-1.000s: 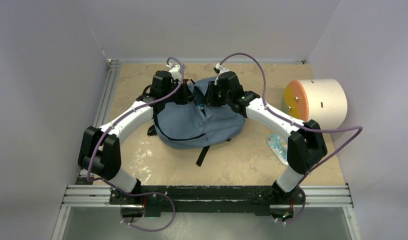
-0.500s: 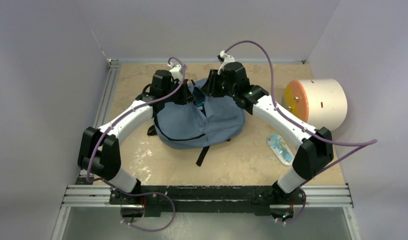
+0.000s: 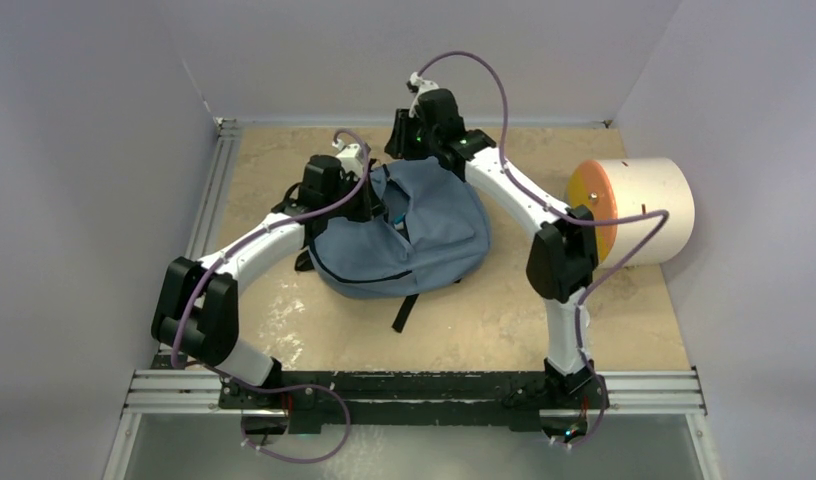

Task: Pack the student bag
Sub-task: Zip the student bag at the center of the board.

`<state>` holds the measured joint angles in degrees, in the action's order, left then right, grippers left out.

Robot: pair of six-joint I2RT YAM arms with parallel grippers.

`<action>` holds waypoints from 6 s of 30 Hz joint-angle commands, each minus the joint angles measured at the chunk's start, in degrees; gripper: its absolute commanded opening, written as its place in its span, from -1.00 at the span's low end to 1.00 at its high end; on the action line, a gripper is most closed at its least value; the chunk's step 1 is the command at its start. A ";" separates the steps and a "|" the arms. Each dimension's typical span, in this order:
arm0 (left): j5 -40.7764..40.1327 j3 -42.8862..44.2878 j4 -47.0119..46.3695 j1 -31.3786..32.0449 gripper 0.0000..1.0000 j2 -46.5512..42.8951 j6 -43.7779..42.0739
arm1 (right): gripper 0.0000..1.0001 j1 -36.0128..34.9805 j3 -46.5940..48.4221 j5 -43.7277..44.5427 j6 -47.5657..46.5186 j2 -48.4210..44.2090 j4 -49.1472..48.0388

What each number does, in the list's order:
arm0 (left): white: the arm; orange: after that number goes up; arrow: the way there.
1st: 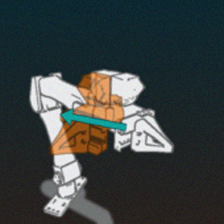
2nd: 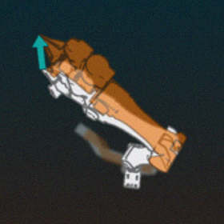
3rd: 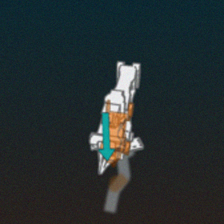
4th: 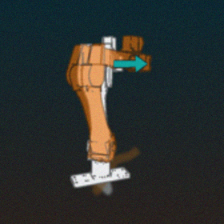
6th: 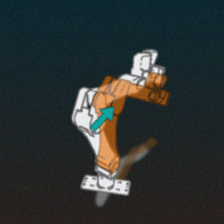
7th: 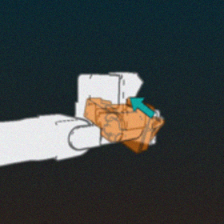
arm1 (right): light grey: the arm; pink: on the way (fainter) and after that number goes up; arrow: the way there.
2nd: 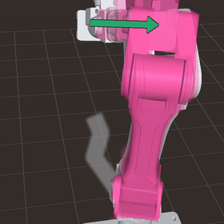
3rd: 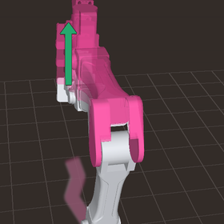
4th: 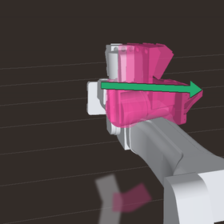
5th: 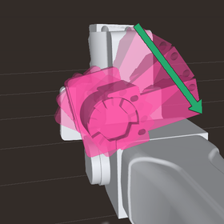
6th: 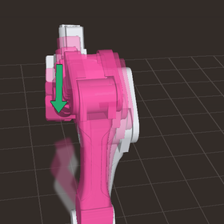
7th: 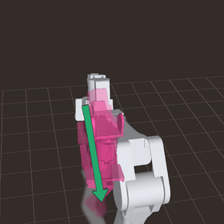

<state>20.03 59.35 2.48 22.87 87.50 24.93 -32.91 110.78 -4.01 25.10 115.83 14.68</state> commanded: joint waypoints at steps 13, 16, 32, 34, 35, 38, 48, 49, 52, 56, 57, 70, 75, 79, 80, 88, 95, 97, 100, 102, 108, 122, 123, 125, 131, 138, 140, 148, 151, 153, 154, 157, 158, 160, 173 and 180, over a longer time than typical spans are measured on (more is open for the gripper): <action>0.53 -1.60 -3.10 -0.46 -1.00 -2.51 0.81 | -0.09 0.46 8.26 -9.62 -2.55 10.75 1.75; 0.71 -1.75 -3.10 -0.46 -1.00 -2.68 0.99 | -0.17 0.47 9.66 -9.53 -2.70 12.43 2.49; 0.45 -2.39 -3.01 -0.46 -1.00 -3.22 1.35 | -1.00 0.66 7.36 -9.37 -1.84 10.22 1.56; 0.28 -2.67 -3.01 -0.46 -1.00 -3.30 1.50 | -1.00 0.82 5.36 -9.39 -1.44 8.33 0.09; 0.20 -2.76 -2.98 -0.46 -1.00 -3.37 1.71 | -1.00 0.97 4.21 -9.54 -1.27 7.03 -1.02; 0.18 -3.40 -3.22 -0.54 -1.00 -3.65 2.58 | -1.00 1.32 0.58 -10.47 -0.82 3.22 -5.02; 0.97 -3.77 -3.89 -0.62 -1.00 -3.92 3.36 | -1.00 1.44 -7.18 -13.52 -0.04 -4.12 -10.08; 0.97 -3.66 -3.89 -0.63 -1.00 -3.99 3.49 | -1.00 1.40 -8.15 -13.68 -0.10 -4.58 -10.36; 1.91 -3.02 -3.89 -0.79 -1.00 -3.70 3.78 | -1.00 1.46 -11.59 -14.77 -0.35 -6.36 -11.61; 6.43 -2.11 -4.73 -1.35 -0.64 -4.21 5.67 | -1.00 1.44 -14.86 -15.06 -0.49 -7.29 -13.13; 7.28 -2.09 -5.11 -1.48 -0.55 -4.86 6.38 | -1.00 1.44 -15.23 -15.06 -0.49 -7.29 -13.18; 8.34 -2.13 -8.67 -11.07 -0.18 -9.81 22.74 | -1.00 1.53 -19.62 -15.15 1.48 -9.22 -17.56; 8.38 5.15 -4.66 -11.71 -0.12 -1.45 25.67 | -1.00 1.53 -21.87 -16.49 2.00 -10.28 -19.54; 10.23 8.62 -3.29 -11.72 -0.08 2.89 28.03 | -1.00 1.53 -22.60 -16.70 2.15 -10.93 -20.30; 10.14 8.71 -3.54 -11.71 -0.07 3.15 28.66 | -1.00 1.53 -22.62 -16.65 2.19 -10.97 -20.30; 11.29 10.04 -4.45 -11.71 -0.03 7.35 33.96 | -1.00 1.52 -22.74 -16.98 2.07 -11.26 -20.72; 11.85 10.99 -6.78 -10.95 -0.03 10.77 37.79 | -1.00 1.53 -24.01 -16.97 2.05 -12.27 -21.27; 11.70 11.05 -7.08 -10.76 -0.03 11.43 38.65 | -1.00 1.53 -24.11 -16.99 2.06 -12.43 -21.35; 11.49 11.18 -8.29 -10.45 -0.02 12.22 40.24 | -1.00 1.51 -24.30 -17.08 1.88 -12.55 -21.36; 11.29 11.29 -9.32 -10.25 -0.02 12.68 41.63 | -1.00 1.52 -24.45 -17.08 1.75 -12.64 -21.36; 11.16 14.27 -9.96 -9.16 -0.01 15.32 43.09 | -1.00 1.51 -24.91 -17.67 1.70 -12.74 -21.49; 12.65 15.52 -11.29 -7.32 -0.58 18.22 41.28 | -1.00 1.53 -25.10 -17.46 0.90 -13.15 -20.79; 12.66 15.53 -11.33 -7.32 -0.67 18.36 40.98 | -1.00 1.53 -25.36 -17.32 0.79 -13.36 -20.80; 12.66 15.45 -11.25 -7.32 -0.93 18.49 40.22 | -1.00 1.53 -25.80 -16.90 0.68 -13.79 -20.72; 10.95 14.09 -10.07 -8.03 -1.00 18.10 39.34 | -1.00 1.48 -28.83 -15.33 -0.11 -16.81 -19.79; 9.96 13.25 -9.57 -9.40 -1.00 18.07 39.58 | -1.00 1.44 -35.83 -15.19 0.82 -22.04 -21.89; 9.81 13.33 -9.43 -9.66 -1.00 18.35 39.50 | -1.00 1.40 -38.08 -15.24 1.20 -23.63 -22.26; 9.43 13.43 -8.91 -10.51 -1.00 19.50 39.32 | -1.00 0.94 -43.37 -19.35 1.64 -27.21 -21.77; 9.26 13.29 -8.75 -10.89 -1.00 19.99 39.10 | -1.00 0.46 -45.28 -20.07 1.47 -28.82 -21.16; 9.24 13.13 -8.67 -11.05 -1.00 20.30 38.98 | -1.00 0.19 -46.49 -20.79 1.52 -29.59 -20.59; 9.22 13.01 -8.76 -11.13 -1.00 20.48 38.98 | -1.00 0.09 -47.20 -21.26 1.46 -30.03 -20.29; 8.99 12.49 -8.70 -11.48 -1.00 20.73 38.65 | -1.00 -0.30 -50.31 -21.52 1.94 -31.93 -20.50; 8.90 12.27 -8.74 -11.57 -1.00 20.78 38.54 | -1.00 -0.39 -51.22 -21.68 2.09 -32.58 -20.56; 8.88 11.66 -8.80 -11.83 -1.00 20.95 38.61 | -1.00 -0.57 -52.77 -22.08 2.06 -33.67 -20.12; 8.14 10.78 -8.51 -12.72 -1.00 21.30 37.74 | -1.00 -1.28 -61.70 -23.11 1.59 -41.28 -14.84; 7.91 10.43 -8.20 -13.18 -1.00 21.28 37.26 | -1.00 -1.36 -66.58 -22.98 2.67 -42.80 -12.49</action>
<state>32.71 70.30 -4.23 12.19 108.44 64.79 -33.76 46.61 -23.77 26.81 75.02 -2.31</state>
